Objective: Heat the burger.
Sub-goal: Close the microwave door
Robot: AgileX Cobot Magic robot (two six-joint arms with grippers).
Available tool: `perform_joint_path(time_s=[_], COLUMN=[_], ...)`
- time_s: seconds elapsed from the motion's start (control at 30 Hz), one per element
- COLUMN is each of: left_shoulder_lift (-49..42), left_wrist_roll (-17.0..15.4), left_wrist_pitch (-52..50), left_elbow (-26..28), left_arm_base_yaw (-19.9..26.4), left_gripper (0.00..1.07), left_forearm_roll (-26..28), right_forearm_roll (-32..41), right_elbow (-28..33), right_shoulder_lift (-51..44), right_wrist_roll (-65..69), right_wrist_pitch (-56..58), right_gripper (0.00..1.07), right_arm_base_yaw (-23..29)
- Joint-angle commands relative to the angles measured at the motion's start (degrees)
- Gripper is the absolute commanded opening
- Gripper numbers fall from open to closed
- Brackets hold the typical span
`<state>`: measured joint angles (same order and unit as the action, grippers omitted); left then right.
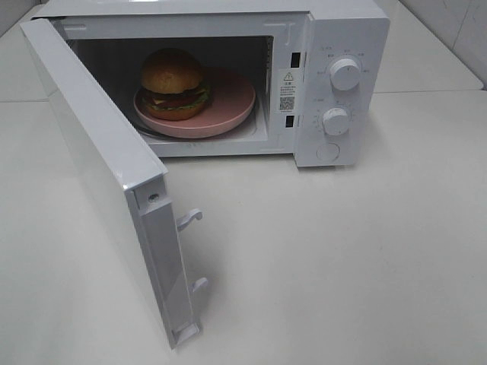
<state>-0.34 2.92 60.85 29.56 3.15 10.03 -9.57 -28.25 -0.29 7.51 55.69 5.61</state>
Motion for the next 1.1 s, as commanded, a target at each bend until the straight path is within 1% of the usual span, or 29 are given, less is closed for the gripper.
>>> perform_joint_path(time_s=[0.03,0.3,0.47,0.57,0.63,0.73,0.87,0.93,1.0,1.1], left_shoulder_lift=[-0.8,0.1,2.3,4.6,7.8,8.7,12.9,13.6,16.6,18.8], left_wrist_roll=[0.0,0.0,0.0,0.1,0.1,0.1,0.1,0.1,0.1,0.1], left_wrist_pitch=[0.3,0.2,-1.5,-3.8,-7.4,-8.2,-13.1,-14.0,-19.1,-22.0], left_elbow=[-0.1,-0.1,1.0,1.6,1.7,1.7,1.7,1.7,1.7,1.7], left_arm_base_yaw=[-0.1,-0.1,-0.1,-0.1,-0.1,-0.1,-0.1,-0.1,-0.1,-0.1], left_gripper=[0.88,0.88,0.88,0.88,0.88,0.88,0.88,0.88,0.88,0.88], left_forearm_roll=[0.3,0.5,0.9,0.9,0.9,0.9,0.9,0.9,0.9,0.9], right_forearm_roll=[-0.1,-0.1,-0.1,-0.1,-0.1,-0.1,-0.1,-0.1,-0.1,-0.1], right_elbow=[0.1,0.1,0.1,0.1,0.1,0.1,0.1,0.1,0.1,0.1], right_shoulder_lift=[-1.6,-1.6,-1.6,-1.6,-1.6,-1.6,-1.6,-1.6,-1.6,-1.6], right_wrist_roll=[0.3,0.3,0.3,0.3,0.3,0.3,0.3,0.3,0.3,0.3], right_wrist_pitch=[-0.4,-0.4,-0.4,-0.4,-0.4,-0.4,-0.4,-0.4,-0.4,-0.4], right_gripper=[0.72,0.72,0.72,0.72,0.72,0.72,0.72,0.72,0.72,0.72], right_arm_base_yaw=[-0.3,-0.3,-0.3,-0.3,-0.3,-0.3,-0.3,-0.3,-0.3,-0.3])
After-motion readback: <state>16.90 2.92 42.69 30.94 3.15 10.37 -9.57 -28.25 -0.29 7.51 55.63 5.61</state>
